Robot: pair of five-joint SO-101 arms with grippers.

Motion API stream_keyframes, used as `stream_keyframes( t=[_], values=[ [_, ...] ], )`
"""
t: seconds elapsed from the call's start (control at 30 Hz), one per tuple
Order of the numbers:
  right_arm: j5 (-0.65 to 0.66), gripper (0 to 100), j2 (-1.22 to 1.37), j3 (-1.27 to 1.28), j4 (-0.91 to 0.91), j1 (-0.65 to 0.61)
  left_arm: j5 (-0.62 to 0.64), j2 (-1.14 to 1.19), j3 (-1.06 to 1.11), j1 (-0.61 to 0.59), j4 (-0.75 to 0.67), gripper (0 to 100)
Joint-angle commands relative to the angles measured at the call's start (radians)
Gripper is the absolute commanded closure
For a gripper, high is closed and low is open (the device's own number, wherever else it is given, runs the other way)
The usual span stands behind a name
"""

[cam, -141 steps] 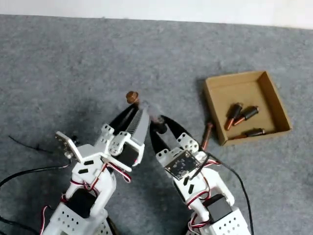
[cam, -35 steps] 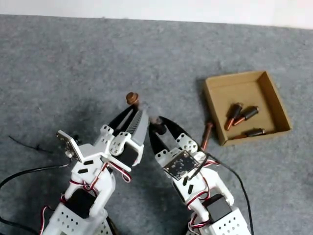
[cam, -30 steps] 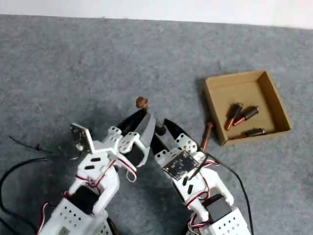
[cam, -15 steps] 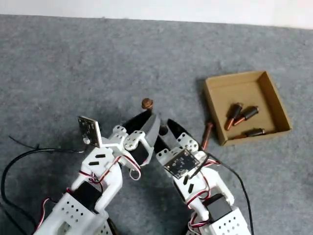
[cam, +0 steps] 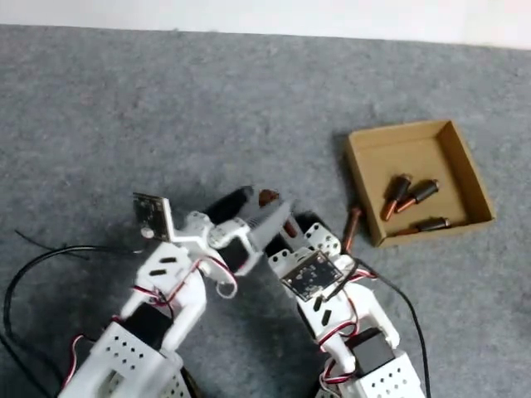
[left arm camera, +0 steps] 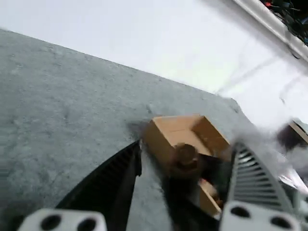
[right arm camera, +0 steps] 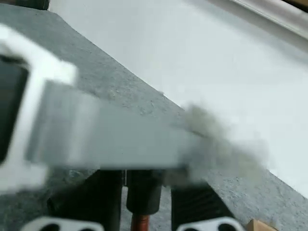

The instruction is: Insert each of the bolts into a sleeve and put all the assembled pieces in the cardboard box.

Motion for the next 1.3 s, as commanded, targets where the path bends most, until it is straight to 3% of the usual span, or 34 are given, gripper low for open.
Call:
stream_keyframes(
  t=[0.0,0.1,0.2,0.43,0.77,1.03,1.27],
  values=[
    [0.002,99.4,-0.018,0.125,-0.019,0.016,0.109,-0.012,-0.024,-0.153,0.011,72],
    [0.002,99.4,-0.018,0.125,-0.019,0.019,0.226,-0.012,-0.039,-0.265,0.011,72],
    [0.002,99.4,-0.018,0.124,-0.022,0.056,0.245,-0.012,-0.047,-0.341,0.011,72],
    [0.000,99.4,-0.018,0.125,-0.045,0.202,0.244,-0.008,-0.025,-0.354,0.015,72],
    [-0.043,99.4,-0.016,0.125,0.013,0.407,0.068,-0.010,0.064,-0.420,0.011,72],
    [-0.074,99.4,-0.007,0.124,-0.180,0.535,0.066,-0.010,0.093,-0.490,0.011,72],
    [-0.077,99.3,0.395,-0.079,-0.269,0.599,0.066,-0.010,0.114,-0.501,0.011,72]
  ],
)
